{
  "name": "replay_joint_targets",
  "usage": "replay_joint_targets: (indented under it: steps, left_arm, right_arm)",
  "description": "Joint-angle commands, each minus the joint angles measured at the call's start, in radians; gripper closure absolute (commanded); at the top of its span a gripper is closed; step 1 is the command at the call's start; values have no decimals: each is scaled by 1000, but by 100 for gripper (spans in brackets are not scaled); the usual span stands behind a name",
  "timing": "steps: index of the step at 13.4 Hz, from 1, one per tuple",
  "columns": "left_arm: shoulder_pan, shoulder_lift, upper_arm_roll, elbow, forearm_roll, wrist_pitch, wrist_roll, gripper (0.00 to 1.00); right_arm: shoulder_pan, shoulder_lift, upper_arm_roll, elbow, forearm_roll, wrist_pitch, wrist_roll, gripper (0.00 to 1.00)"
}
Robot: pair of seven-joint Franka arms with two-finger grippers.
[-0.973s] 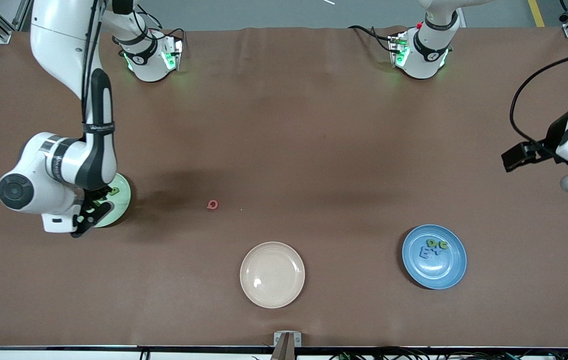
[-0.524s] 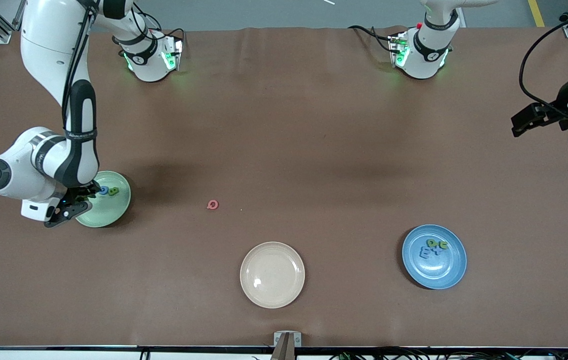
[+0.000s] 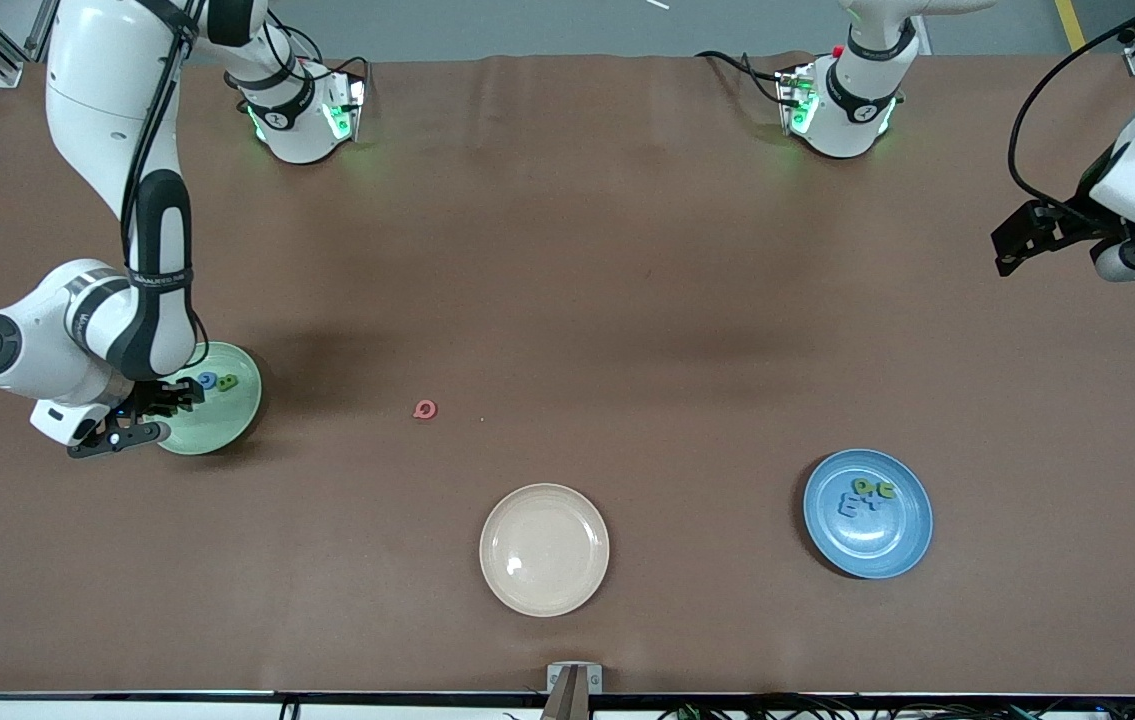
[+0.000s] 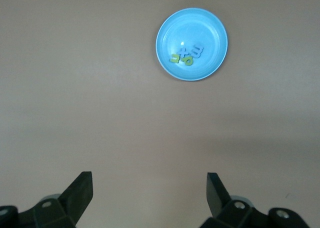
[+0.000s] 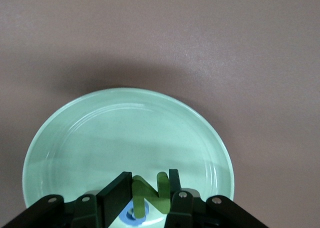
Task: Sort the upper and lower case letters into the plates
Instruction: 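Lower the Z onto the green plate and open the right gripper, then reach the right gripper to the pink Q and grasp it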
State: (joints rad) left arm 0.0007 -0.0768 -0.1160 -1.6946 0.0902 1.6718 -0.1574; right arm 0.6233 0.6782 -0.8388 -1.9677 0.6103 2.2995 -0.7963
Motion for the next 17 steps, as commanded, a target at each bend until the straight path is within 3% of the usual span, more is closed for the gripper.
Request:
replay_joint_targets:
  steps: [1,3,4,5,6,8,10,13,15,17]
  left_arm:
    - [5,-12,-5,-13,-7,34,6,0]
    - [15,-18,-2,-14,-13,26,9,0]
    - [15,-20,-1,-11,-12,26,9,0]
    - [15,-17,1,7,-12,26,9,0]
    - [13,-14,-1,19,-12,26,9,0]
    - [9,-12,-5,19,-12,26,9,0]
    - [9,-11,-5,15,-12,22,16,0]
    - [9,-11,-5,16,-12,17,38,0]
    - [9,-11,-5,16,-13,-1,38,0]
    - [7,-6,-5,18,-12,-4,38,0]
  right_arm:
    - [-75,1,82,1,23,67,22,91]
    - [-94,1,107,1,23,78,22,90]
    - [-91,0,106,3,22,71,22,81]
    - [-79,-5,103,3,20,69,25,56]
    - [-73,-11,99,3,20,67,32,39]
    - [-51,-37,86,3,16,45,34,22]
    - [40,-52,14,12,16,22,52,15]
    - [230,-54,-87,24,16,-96,309,13]
    - [340,-55,-117,24,16,-153,521,10]
    - [419,-55,-111,24,31,-152,670,1]
